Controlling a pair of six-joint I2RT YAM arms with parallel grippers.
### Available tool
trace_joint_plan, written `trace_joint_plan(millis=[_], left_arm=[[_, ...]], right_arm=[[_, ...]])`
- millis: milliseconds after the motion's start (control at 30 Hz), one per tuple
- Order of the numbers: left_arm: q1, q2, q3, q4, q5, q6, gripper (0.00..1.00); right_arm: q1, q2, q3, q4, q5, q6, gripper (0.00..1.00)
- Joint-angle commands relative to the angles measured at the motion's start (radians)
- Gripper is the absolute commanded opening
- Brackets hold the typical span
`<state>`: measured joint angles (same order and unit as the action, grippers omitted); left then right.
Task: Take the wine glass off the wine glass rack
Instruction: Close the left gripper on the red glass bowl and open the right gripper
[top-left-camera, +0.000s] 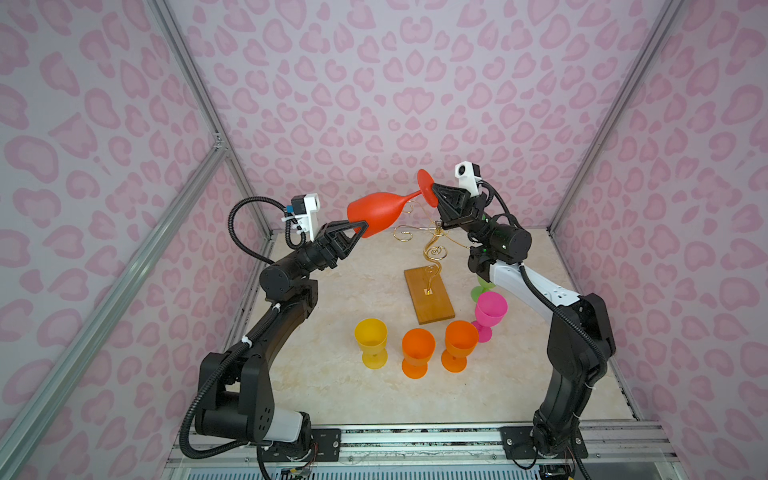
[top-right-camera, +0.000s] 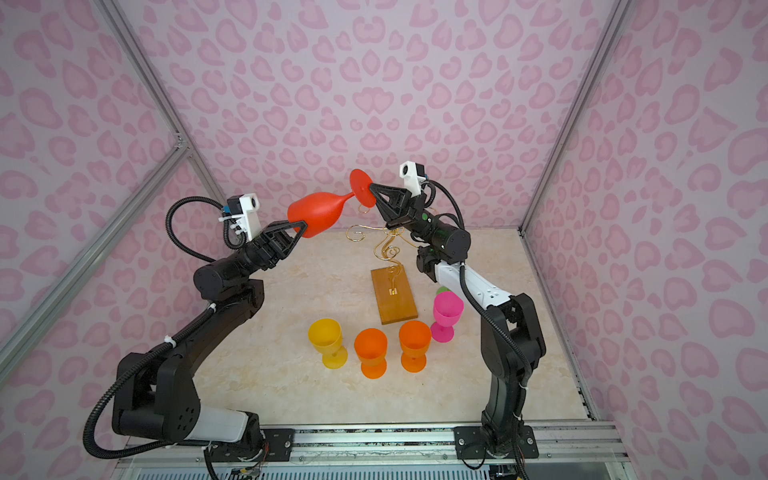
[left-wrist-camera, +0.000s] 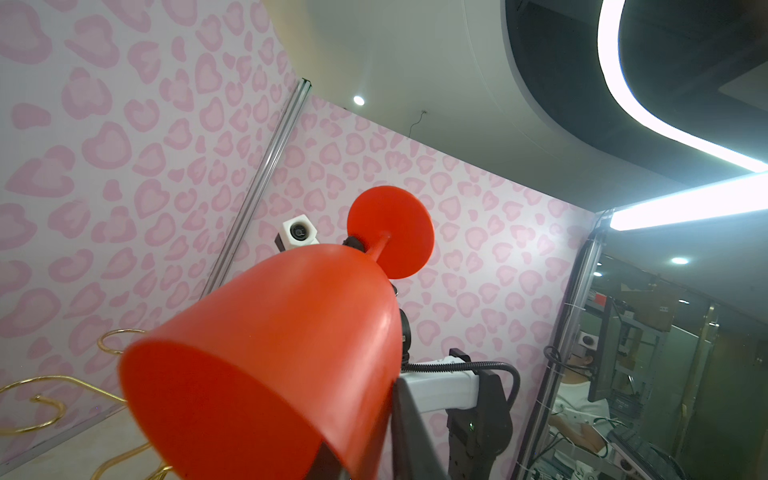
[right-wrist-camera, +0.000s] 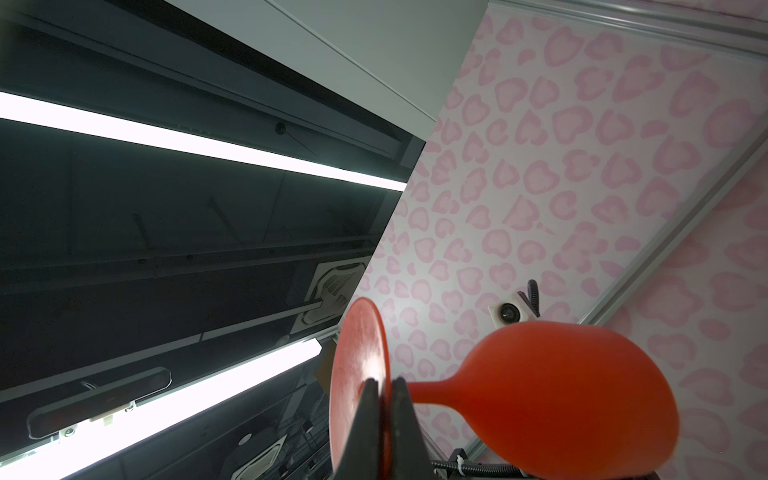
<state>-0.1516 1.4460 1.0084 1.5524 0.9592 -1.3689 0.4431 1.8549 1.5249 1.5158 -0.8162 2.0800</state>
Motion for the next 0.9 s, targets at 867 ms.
trace_joint_plan(millis=[867], left_arm=[[0.001,-0.323,0.047,-0.505,-0.004,0.325,0.05]], right_arm=[[-0.202,-0.224,-0.030,-0.513,-0.160,-0.513,0.32]])
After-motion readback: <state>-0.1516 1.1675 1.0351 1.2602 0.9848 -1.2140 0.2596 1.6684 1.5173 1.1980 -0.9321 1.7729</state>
